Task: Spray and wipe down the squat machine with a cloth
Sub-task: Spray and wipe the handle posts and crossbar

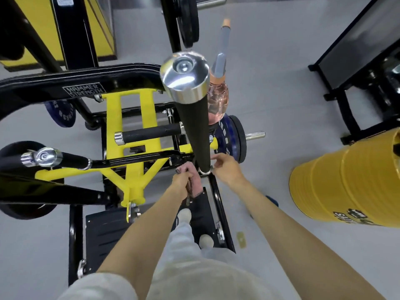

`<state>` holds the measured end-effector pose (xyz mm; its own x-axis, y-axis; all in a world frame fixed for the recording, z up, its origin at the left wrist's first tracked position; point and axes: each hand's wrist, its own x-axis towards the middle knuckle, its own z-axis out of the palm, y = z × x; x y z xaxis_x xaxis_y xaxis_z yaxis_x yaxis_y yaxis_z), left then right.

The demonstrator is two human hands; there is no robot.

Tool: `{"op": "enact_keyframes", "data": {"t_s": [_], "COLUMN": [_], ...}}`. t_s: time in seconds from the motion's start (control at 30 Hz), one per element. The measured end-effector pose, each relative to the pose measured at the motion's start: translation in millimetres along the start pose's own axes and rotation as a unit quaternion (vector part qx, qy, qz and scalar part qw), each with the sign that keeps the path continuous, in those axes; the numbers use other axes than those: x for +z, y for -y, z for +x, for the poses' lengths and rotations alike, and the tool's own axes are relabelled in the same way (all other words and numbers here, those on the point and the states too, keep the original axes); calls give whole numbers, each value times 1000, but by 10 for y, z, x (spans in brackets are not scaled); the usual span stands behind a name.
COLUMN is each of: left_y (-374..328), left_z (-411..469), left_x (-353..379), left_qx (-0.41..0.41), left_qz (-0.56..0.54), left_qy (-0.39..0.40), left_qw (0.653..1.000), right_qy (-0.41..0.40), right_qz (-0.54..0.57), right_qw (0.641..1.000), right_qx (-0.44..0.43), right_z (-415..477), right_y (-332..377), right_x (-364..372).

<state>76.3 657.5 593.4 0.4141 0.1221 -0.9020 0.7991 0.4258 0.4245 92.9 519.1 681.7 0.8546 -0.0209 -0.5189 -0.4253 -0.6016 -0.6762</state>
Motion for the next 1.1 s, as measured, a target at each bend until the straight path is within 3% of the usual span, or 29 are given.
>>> {"op": "enact_keyframes", "data": {"t_s": [0.17, 0.47, 0.7, 0.93, 1.1], "left_y": [-80, -118, -74, 121, 147], "left_z": [90, 212, 188, -45, -203], "left_x": [307, 416, 321, 257, 251], "left_qx": [4, -16, -42, -25, -40], "left_qz": [-156, -273, -210, -115, -146], "left_qy": [43, 57, 42, 106, 102], "left_qw": [987, 960, 976, 987, 983], "right_qy": [33, 44, 32, 13, 6], "right_qz": [26, 33, 24, 11, -17], "right_qw": [999, 997, 997, 998, 993], "right_qx": [30, -58, -64, -67, -113], "right_z": [-41, -321, -315, -308, -438], "right_y": [73, 117, 86, 98, 158], "right_x": [-60, -88, -54, -65, -121]}}
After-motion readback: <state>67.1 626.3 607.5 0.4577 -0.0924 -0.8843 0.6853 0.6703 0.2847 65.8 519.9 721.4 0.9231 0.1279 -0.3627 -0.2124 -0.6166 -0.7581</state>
